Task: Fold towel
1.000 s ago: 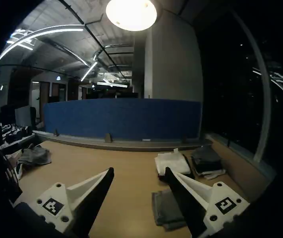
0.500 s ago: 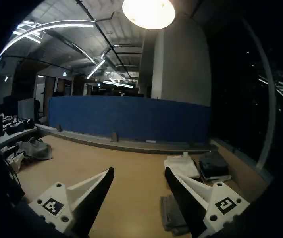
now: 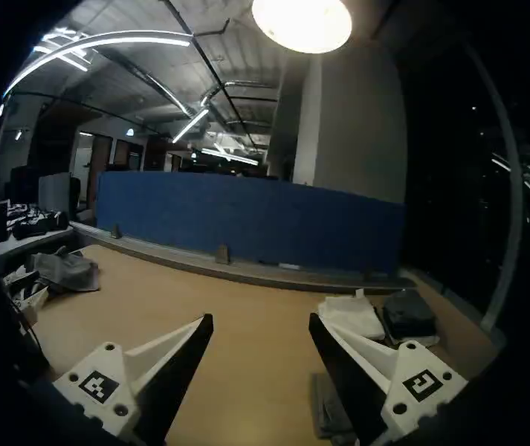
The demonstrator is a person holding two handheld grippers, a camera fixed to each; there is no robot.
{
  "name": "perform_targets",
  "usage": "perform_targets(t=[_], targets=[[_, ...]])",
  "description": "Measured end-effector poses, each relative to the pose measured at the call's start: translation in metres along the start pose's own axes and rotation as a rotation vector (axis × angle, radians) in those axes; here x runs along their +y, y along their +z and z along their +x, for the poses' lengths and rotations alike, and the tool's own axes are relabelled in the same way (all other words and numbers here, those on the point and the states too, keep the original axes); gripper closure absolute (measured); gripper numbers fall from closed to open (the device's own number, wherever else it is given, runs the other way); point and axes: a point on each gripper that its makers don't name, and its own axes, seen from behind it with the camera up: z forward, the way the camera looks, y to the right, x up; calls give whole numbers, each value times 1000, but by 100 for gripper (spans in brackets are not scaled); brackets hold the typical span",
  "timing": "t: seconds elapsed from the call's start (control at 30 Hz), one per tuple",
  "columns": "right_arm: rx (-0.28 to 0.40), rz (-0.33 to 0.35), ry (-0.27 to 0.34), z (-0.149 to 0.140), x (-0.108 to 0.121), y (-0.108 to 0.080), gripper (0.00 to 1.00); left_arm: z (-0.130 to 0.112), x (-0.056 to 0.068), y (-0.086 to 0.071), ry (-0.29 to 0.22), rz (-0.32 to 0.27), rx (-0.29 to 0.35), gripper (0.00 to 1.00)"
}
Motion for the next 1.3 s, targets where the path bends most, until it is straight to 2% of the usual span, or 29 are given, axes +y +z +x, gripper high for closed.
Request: perform_targets(t=[0.37, 0.6, 0.8, 1.0, 1.3], targets=[[-2, -3, -1, -1, 2, 0, 0, -9, -5, 1, -12, 4, -12, 8], [1, -2, 6, -1, 5, 1, 0, -16, -12, 1, -24, 19, -29, 8], [18, -3, 15, 3, 10, -1, 0, -18, -12, 1, -25, 20, -41, 8], [44, -18, 30, 12, 24, -5, 0, -18, -12, 0, -22, 18, -41, 8], [102, -52, 100, 26, 59, -9, 0, -18, -11, 0, -22, 18, -41, 8]])
